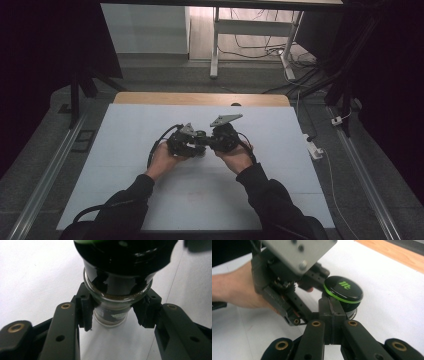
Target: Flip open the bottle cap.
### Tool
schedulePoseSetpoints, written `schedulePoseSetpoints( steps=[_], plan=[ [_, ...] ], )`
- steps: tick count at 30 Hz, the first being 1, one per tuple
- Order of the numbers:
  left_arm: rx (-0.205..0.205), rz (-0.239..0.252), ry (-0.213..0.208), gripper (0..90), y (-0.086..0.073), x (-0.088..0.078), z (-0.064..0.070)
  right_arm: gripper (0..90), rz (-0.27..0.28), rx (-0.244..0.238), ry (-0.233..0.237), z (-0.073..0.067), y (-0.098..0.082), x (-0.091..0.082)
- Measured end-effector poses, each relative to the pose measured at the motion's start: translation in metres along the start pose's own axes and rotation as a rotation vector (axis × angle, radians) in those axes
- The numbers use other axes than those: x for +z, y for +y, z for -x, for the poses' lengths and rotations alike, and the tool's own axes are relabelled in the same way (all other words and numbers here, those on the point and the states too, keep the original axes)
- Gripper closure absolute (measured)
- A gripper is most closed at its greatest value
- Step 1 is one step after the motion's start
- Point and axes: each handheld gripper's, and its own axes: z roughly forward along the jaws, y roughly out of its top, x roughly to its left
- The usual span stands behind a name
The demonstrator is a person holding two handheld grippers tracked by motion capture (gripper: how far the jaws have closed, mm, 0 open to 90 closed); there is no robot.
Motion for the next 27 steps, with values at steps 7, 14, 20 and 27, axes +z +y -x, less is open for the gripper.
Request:
schedulePoseSetpoints(
  steps=[7,14,20,27],
  plan=[
    [0.005,-0.004,-0.003,54.1,0.0,0.0,-0.001,89.9,0.01,0.007,-0.006,0.004,0.005,0.0],
    [0.006,-0.004,-0.002,54.1,0.0,0.0,-0.001,89.9,0.021,0.021,-0.015,0.009,0.011,0.001],
    [0.007,-0.003,-0.002,54.1,-0.001,0.0,-0.001,89.9,0.034,0.04,-0.02,0.016,0.015,0.005],
    [0.009,-0.003,-0.003,54.1,-0.001,0.0,-0.001,89.8,0.04,0.065,-0.034,0.023,0.017,0.011]
  ],
)
